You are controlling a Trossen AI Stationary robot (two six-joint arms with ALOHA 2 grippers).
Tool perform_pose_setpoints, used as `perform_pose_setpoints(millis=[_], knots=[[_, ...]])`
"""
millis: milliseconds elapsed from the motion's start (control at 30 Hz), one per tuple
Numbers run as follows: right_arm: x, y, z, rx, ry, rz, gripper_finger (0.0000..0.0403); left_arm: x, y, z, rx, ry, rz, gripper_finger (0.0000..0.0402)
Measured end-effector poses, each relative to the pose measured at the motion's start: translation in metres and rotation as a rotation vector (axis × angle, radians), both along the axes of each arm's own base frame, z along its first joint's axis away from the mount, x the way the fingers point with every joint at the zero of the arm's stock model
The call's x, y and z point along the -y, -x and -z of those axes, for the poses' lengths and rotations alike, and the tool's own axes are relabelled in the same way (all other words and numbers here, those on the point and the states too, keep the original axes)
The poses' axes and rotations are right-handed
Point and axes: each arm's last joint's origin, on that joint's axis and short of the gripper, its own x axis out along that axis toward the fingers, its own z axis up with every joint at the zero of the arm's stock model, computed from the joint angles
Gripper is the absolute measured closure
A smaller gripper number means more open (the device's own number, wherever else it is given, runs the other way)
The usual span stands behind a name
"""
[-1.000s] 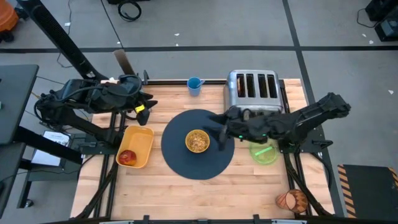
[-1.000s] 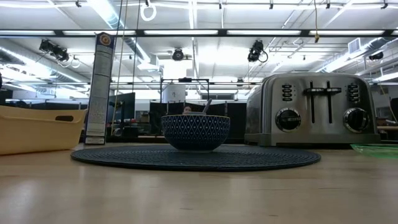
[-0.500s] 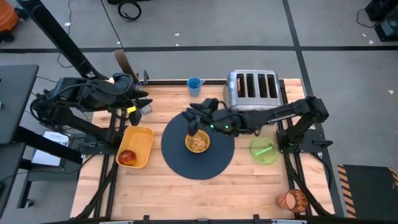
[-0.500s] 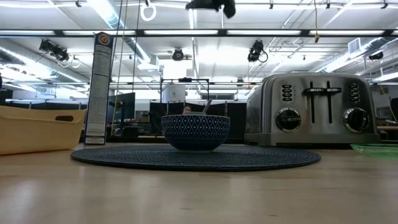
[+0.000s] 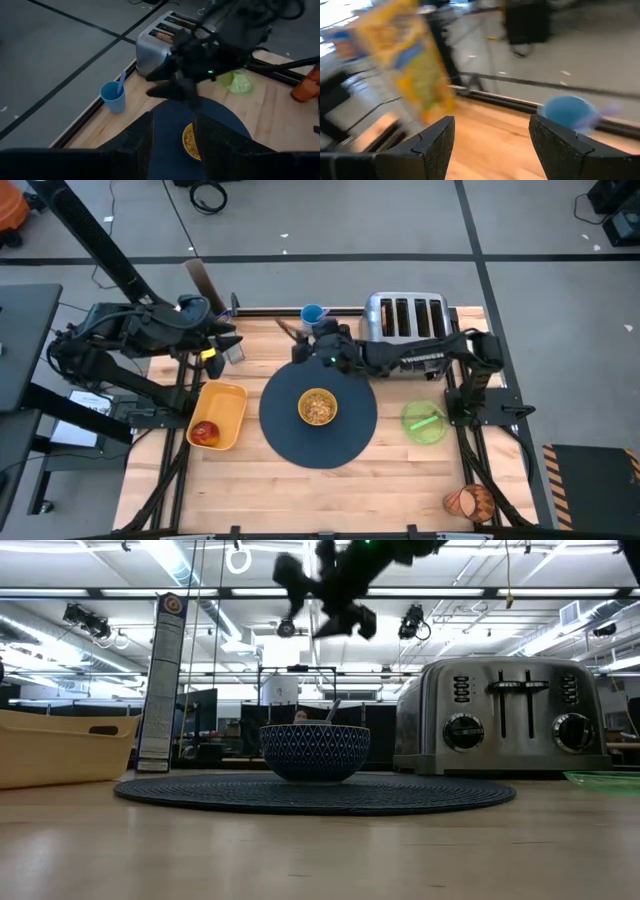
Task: Arrange a breakfast setting
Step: Put the spoon on the mat to the right of the bowl
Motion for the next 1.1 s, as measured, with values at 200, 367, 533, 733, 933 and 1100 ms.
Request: perform_pose_setpoints(millis=[200,367,533,733,933,1100], knots=[[0.048,0.015,0.019,0.004,-0.198,0.180,0.0142,-0.009,0.000,0.000,0.001,-0.001,-0.059,0.0258],[0.081,0.025,0.023,0.041,-0.331,0.197,0.0143,-0.016,0.000,0.000,-0.008,-0.015,-0.095,0.0258],[0.095,0.029,0.021,0.043,-0.391,0.195,0.0150,-0.021,0.001,0.000,-0.016,-0.028,-0.118,0.0258],[0.095,0.028,-0.022,-0.005,-0.338,0.217,0.0152,-0.023,0.001,0.000,-0.022,-0.037,-0.129,0.0258],[0.109,0.039,-0.034,-0.081,-0.397,0.290,0.0152,-0.023,0.001,0.000,-0.026,-0.044,-0.123,0.0258],[0.123,0.034,-0.023,-0.071,-0.423,0.285,0.0152,-0.023,0.000,-0.001,-0.013,-0.045,-0.122,0.0258]])
